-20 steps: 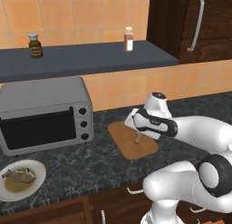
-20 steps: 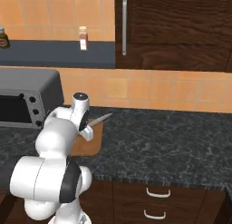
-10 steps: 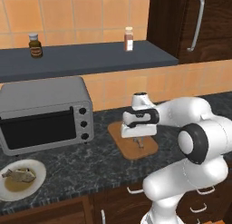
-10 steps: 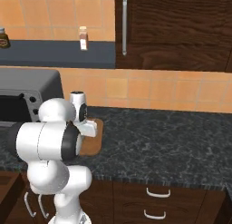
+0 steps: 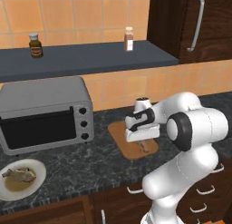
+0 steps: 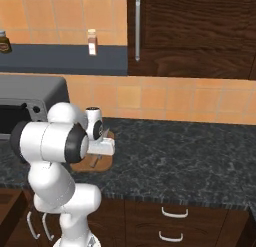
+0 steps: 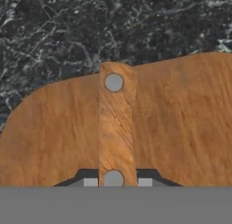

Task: Pick up the knife from the drawer and place it on the cutting board. Then place the meat from the plate to the cutting board.

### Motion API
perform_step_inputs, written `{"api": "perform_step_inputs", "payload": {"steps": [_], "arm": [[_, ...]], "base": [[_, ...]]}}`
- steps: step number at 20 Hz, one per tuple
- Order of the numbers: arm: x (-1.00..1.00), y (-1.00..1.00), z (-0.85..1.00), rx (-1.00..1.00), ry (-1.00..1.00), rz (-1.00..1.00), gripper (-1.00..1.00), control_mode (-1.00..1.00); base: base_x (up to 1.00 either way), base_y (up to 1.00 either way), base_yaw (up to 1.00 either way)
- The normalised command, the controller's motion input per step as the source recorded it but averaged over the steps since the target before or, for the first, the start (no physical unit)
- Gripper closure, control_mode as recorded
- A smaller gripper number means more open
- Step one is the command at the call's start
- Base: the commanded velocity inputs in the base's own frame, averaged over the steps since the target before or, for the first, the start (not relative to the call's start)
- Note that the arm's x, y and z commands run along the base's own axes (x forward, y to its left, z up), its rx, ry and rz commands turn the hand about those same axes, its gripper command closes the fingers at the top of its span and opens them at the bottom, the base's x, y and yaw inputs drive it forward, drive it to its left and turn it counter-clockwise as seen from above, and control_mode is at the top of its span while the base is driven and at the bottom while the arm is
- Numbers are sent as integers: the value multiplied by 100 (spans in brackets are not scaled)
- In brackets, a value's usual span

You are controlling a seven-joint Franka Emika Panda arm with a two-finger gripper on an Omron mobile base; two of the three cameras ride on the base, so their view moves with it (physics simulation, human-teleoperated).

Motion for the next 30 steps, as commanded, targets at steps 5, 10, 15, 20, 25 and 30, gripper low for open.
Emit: {"api": "perform_step_inputs", "payload": {"steps": [5, 10, 15, 20, 25, 30], "arm": [[3, 7, 20, 0, -1, 0, -100, -100], [-21, 28, 98, 0, -14, 0, -100, -100], [-89, 37, 98, 0, -30, 7, -100, -100], [-100, 22, 62, 0, -32, 27, -100, -100], [-100, 39, 23, 0, -17, 41, -100, -100], [-82, 83, 26, 0, -10, 39, -100, -100]], "base": [[0, 0, 0], [0, 0, 0], [0, 0, 0], [0, 0, 0], [0, 0, 0], [0, 0, 0]]}}
